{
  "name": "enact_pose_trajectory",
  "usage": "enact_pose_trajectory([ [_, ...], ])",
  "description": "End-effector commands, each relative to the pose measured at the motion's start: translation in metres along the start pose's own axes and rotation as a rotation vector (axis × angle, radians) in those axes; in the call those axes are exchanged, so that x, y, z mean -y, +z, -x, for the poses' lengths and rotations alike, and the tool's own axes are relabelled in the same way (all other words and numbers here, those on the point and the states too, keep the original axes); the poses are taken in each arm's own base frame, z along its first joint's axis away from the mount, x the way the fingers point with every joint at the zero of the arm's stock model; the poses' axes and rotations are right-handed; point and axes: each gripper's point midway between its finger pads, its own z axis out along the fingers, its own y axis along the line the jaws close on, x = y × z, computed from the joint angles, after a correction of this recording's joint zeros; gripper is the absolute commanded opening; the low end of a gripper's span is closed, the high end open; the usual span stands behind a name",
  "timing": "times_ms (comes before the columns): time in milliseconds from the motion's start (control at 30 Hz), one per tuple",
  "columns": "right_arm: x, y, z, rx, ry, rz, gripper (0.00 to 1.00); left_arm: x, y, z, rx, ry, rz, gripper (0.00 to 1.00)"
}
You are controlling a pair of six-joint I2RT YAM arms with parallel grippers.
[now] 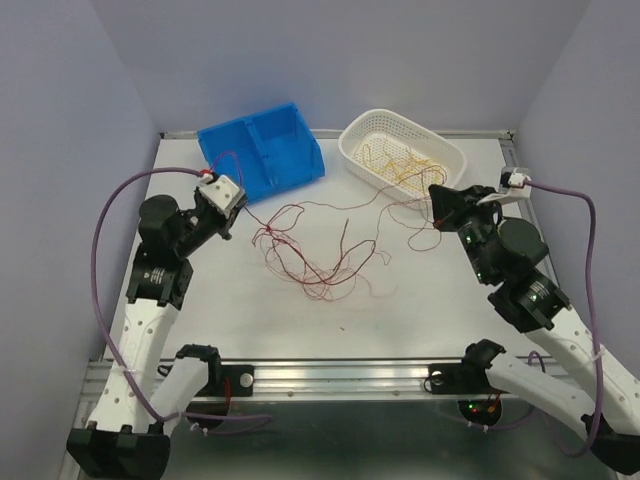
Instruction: Untangle the cables
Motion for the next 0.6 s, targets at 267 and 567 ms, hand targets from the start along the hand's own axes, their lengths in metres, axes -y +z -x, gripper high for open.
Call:
enact_pose_trajectory([
  [267,0.046,0.000,-0.109,-0.336,-0.138,-0.149,0.00,-0.036,-0.070,0.201,0.234,0.172,0.107,0.00],
  [567,0.005,-0.005,-0.145,-0.504,-0.165,0.115,0.64,0.005,-0.120,0.266,0.376,0.199,0.003,0.00],
])
